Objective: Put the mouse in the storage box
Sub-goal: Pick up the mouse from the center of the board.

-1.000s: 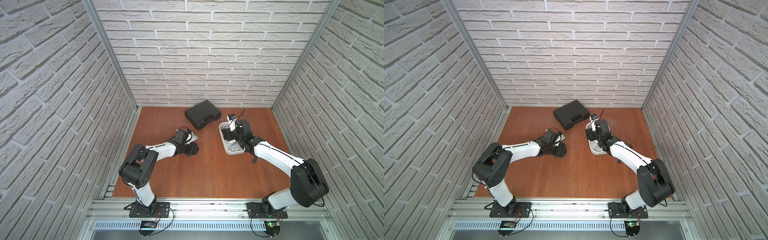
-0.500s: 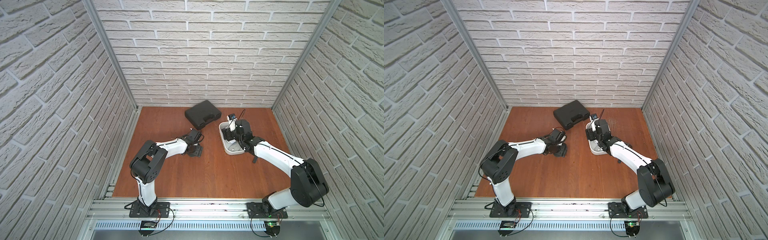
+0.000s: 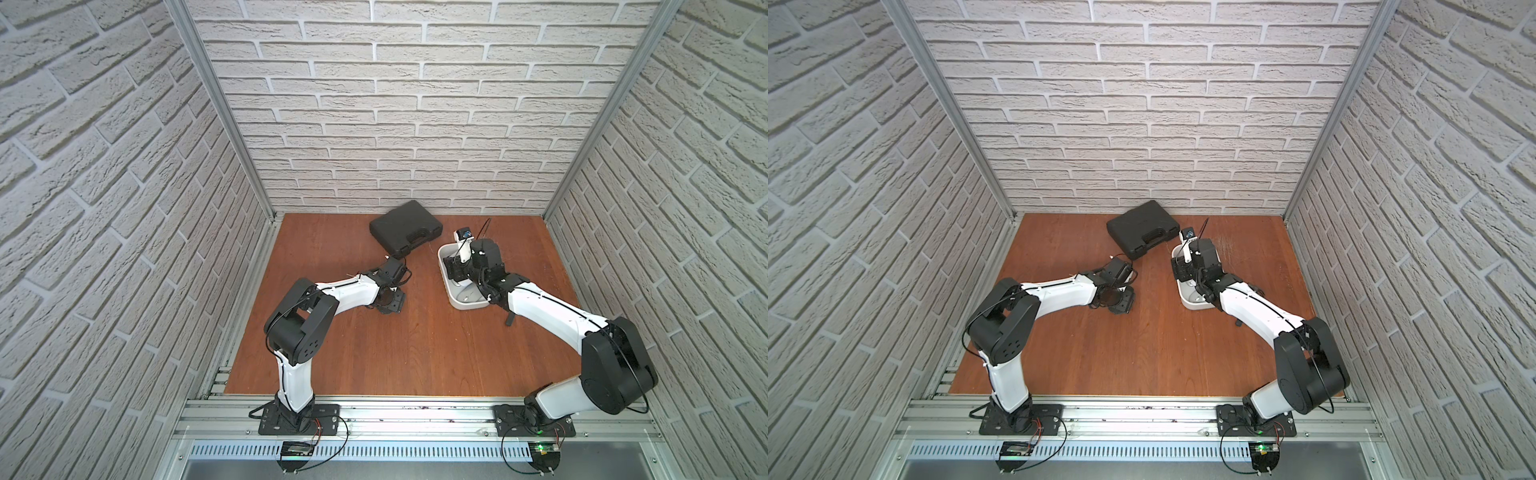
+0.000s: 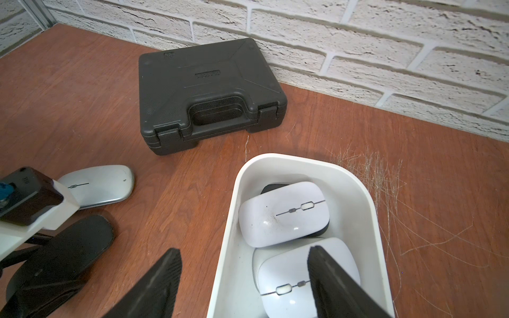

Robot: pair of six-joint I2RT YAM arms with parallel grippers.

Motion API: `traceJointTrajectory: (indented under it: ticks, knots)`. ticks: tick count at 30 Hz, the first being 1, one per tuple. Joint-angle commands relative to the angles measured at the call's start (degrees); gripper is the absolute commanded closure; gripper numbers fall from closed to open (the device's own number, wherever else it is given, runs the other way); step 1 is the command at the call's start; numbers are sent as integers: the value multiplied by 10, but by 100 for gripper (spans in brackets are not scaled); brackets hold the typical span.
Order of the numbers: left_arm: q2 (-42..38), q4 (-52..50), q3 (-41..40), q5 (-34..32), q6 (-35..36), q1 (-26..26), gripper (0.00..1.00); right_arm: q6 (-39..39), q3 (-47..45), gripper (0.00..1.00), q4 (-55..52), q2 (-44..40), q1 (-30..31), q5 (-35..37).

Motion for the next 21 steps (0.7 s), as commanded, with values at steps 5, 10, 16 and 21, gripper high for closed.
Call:
traceJointTrajectory:
  ticks: [5, 10, 16, 21]
  knots:
    - [23, -113, 25, -67, 33, -56, 9, 10, -2, 23, 19, -11, 0, 3]
    - [66, -173, 72, -129, 37, -84, 14, 8, -1, 23, 19, -11, -1, 5]
    - [107, -248, 121, -189, 26, -96, 21, 8, 3, 24, 18, -6, -1, 7]
    - [117, -277, 134, -203, 25, -107, 28, 8, 8, 24, 13, -2, 0, 8]
